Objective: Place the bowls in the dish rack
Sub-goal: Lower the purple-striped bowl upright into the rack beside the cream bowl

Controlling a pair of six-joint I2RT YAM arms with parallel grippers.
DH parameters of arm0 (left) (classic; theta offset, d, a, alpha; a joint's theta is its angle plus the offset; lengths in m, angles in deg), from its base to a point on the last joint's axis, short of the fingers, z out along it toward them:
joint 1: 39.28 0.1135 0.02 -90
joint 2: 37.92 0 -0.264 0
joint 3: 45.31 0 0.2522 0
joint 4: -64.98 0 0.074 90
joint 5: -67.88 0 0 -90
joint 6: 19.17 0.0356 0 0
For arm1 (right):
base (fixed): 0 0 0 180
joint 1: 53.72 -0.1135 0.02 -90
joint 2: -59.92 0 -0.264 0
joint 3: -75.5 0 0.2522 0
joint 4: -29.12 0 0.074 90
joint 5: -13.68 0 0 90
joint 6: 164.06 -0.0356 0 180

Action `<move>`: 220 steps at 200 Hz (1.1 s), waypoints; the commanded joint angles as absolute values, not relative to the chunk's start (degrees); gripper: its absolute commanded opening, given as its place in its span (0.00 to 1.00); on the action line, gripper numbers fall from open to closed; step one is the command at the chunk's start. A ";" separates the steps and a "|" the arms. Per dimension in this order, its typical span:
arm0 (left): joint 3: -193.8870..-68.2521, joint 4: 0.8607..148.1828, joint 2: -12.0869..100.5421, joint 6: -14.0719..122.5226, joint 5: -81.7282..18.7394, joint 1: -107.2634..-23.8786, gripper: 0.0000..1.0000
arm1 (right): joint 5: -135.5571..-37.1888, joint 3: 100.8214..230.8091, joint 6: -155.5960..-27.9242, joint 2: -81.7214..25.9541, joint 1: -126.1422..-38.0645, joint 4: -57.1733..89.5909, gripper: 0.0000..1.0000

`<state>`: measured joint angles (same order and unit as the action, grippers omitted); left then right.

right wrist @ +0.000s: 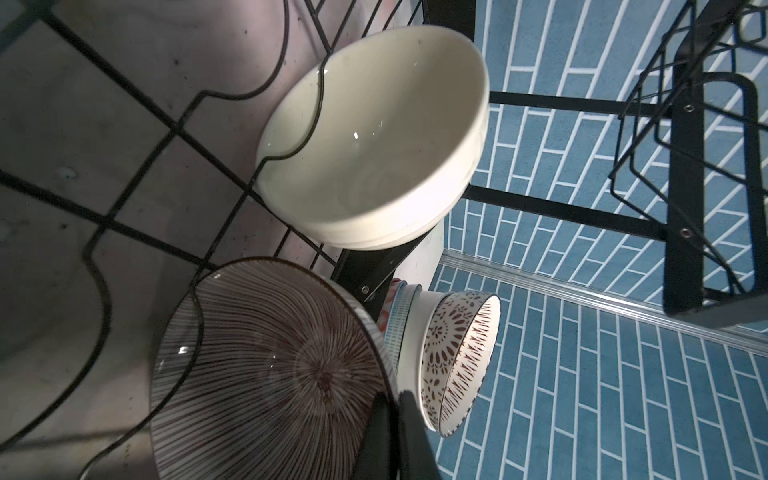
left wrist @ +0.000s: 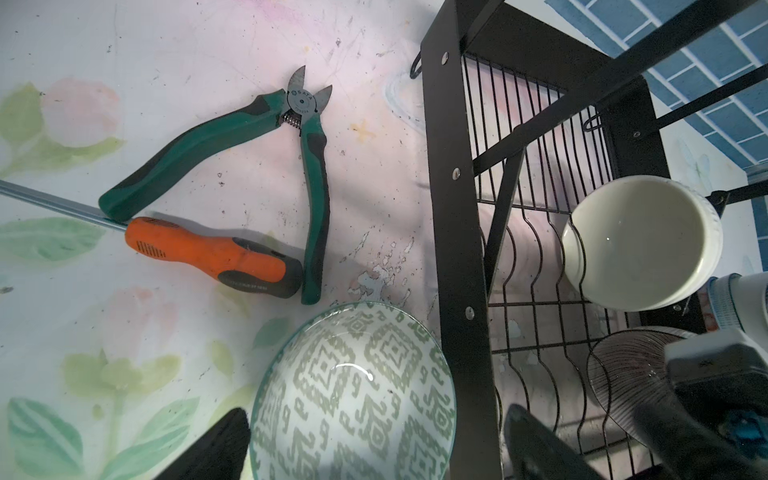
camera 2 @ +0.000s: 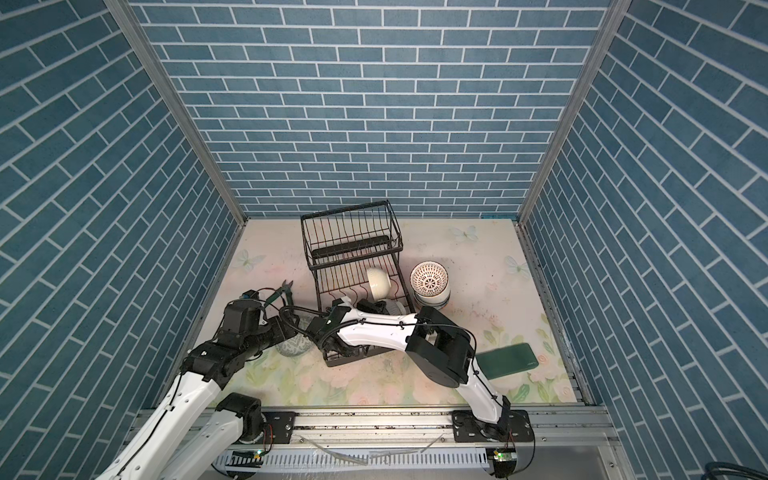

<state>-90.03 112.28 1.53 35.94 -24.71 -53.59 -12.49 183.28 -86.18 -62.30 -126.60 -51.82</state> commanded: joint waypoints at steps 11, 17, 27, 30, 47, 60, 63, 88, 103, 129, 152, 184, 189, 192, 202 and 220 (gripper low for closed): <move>-89.45 111.26 1.11 36.47 -24.01 -53.26 0.97 | -20.08 184.74 -89.95 -65.33 -128.07 -54.34 0.00; -89.40 111.35 1.03 36.47 -24.01 -53.26 0.97 | -20.53 184.80 -90.10 -65.37 -128.08 -54.34 0.00; -89.43 111.37 0.85 36.47 -23.97 -53.26 0.97 | -21.08 185.00 -90.35 -65.24 -128.08 -54.34 0.00; -89.41 111.43 0.77 36.47 -23.97 -53.26 0.97 | -21.20 185.08 -90.45 -65.20 -128.08 -54.34 0.00; -89.46 111.61 0.58 36.52 -23.97 -53.26 0.97 | -21.87 185.15 -90.83 -64.83 -128.12 -54.10 0.00; -89.54 111.76 0.45 36.47 -23.97 -53.26 0.97 | -22.53 185.26 -91.09 -64.54 -128.09 -54.02 0.00; -89.49 111.74 0.42 36.48 -23.97 -53.26 0.97 | -22.80 185.32 -91.15 -64.48 -128.08 -54.00 0.00; -89.61 111.79 0.43 36.42 -24.06 -53.26 0.97 | -24.55 185.60 -91.64 -64.02 -128.11 -53.75 0.03; -89.67 111.74 0.47 36.42 -24.14 -53.26 0.97 | -25.12 185.40 -91.65 -63.96 -128.01 -53.42 0.08; -90.01 112.12 0.16 36.38 -24.03 -53.26 0.97 | -25.88 185.45 -92.08 -63.46 -127.99 -53.61 0.13; -90.19 112.23 0.14 36.40 -24.05 -53.26 0.97 | -26.67 185.26 -92.43 -62.80 -128.03 -53.29 0.18; -90.71 112.09 0.44 36.51 -24.23 -53.26 0.97 | -26.42 185.23 -92.69 -62.38 -127.90 -53.42 0.26; -90.78 112.11 0.49 36.47 -24.23 -53.26 0.97 | -26.36 185.17 -92.69 -62.35 -127.86 -53.42 0.28; -90.83 112.11 0.48 36.49 -24.21 -53.27 0.97 | -26.37 185.16 -92.70 -62.27 -127.84 -53.49 0.30; -90.95 112.09 0.56 36.55 -24.32 -53.26 0.97 | -26.25 185.15 -92.85 -62.09 -127.81 -53.56 0.35; -91.17 112.05 0.80 36.56 -24.41 -53.26 0.97 | -26.05 185.15 -92.96 -61.48 -127.68 -53.55 0.47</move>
<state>-89.90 112.30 0.67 35.92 -24.69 -53.52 -21.10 185.31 -90.53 -62.75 -126.91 -52.82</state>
